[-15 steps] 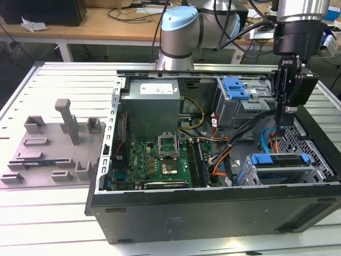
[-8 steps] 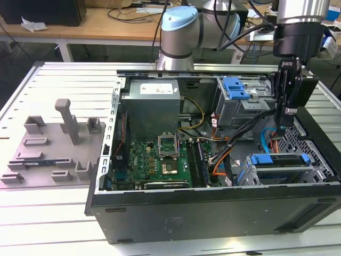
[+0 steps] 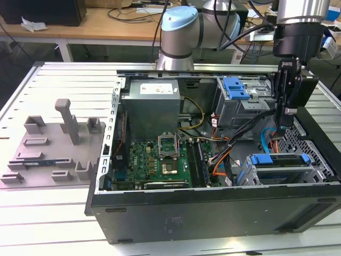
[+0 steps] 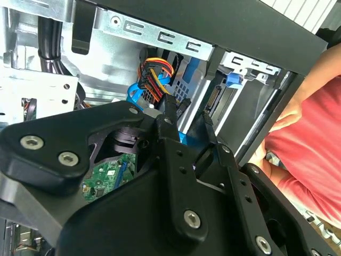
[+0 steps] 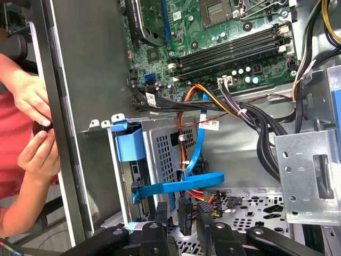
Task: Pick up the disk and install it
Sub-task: 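Insert the first disk wire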
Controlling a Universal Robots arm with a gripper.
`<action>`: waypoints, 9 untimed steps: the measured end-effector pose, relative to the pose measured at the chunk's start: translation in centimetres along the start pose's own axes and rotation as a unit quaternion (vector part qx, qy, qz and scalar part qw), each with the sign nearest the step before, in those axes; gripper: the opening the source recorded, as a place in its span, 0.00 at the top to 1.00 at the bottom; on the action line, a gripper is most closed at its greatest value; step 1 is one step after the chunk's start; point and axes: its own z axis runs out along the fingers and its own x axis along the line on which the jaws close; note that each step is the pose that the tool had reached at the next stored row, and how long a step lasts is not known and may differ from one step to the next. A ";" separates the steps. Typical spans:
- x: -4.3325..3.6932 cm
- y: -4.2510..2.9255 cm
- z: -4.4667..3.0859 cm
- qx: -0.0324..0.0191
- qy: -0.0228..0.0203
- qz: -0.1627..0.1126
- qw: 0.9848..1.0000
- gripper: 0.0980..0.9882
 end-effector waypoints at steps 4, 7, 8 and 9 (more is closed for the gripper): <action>0.00 0.00 0.01 0.000 0.000 0.000 1.000 0.74; -0.01 0.00 0.01 0.000 0.000 0.000 1.000 0.93; -0.01 0.00 0.02 0.000 0.000 0.000 1.000 0.93; -0.01 0.00 0.02 0.000 0.000 0.000 1.000 0.93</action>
